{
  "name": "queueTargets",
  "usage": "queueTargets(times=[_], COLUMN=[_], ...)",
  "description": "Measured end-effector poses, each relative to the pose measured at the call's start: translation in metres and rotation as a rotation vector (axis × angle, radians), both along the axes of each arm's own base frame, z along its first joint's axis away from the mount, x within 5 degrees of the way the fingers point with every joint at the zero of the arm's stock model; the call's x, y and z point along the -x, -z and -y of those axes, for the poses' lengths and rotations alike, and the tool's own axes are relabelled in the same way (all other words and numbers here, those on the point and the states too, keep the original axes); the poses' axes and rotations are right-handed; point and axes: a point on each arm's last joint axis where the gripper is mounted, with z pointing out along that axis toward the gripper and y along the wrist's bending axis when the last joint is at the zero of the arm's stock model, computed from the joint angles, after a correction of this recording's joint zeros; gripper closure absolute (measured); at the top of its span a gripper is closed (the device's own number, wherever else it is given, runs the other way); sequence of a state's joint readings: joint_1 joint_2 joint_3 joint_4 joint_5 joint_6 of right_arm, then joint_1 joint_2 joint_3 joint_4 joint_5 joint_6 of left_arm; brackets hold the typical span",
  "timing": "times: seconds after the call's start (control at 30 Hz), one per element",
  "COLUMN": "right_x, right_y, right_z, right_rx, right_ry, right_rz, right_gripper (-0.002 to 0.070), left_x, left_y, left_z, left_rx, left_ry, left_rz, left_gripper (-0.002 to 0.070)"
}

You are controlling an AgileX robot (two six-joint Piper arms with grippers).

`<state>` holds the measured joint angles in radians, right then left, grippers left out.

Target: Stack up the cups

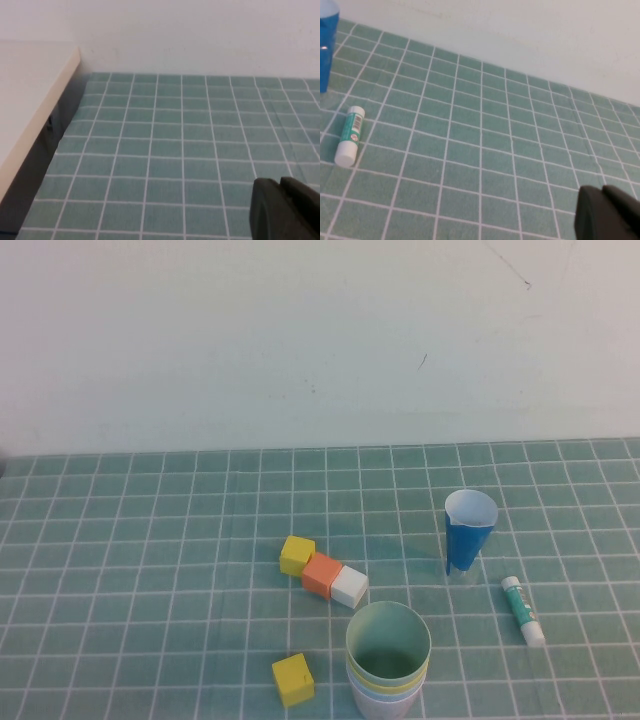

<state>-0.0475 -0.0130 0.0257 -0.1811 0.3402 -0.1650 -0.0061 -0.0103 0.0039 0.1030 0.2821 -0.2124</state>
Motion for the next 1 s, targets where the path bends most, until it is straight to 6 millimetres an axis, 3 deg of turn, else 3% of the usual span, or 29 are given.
queueTargets(times=[1.0], right_x=[0.0], right_y=[0.0001], right_z=[0.0], right_rx=[0.0], right_ry=[0.0], right_rz=[-0.002], right_gripper=[0.0679], left_x=[0.0004], left_y=[0.0071], left_z=[0.0048], left_rx=[0.017], left_ry=[0.05], left_rz=[-0.039], left_gripper=[0.0677])
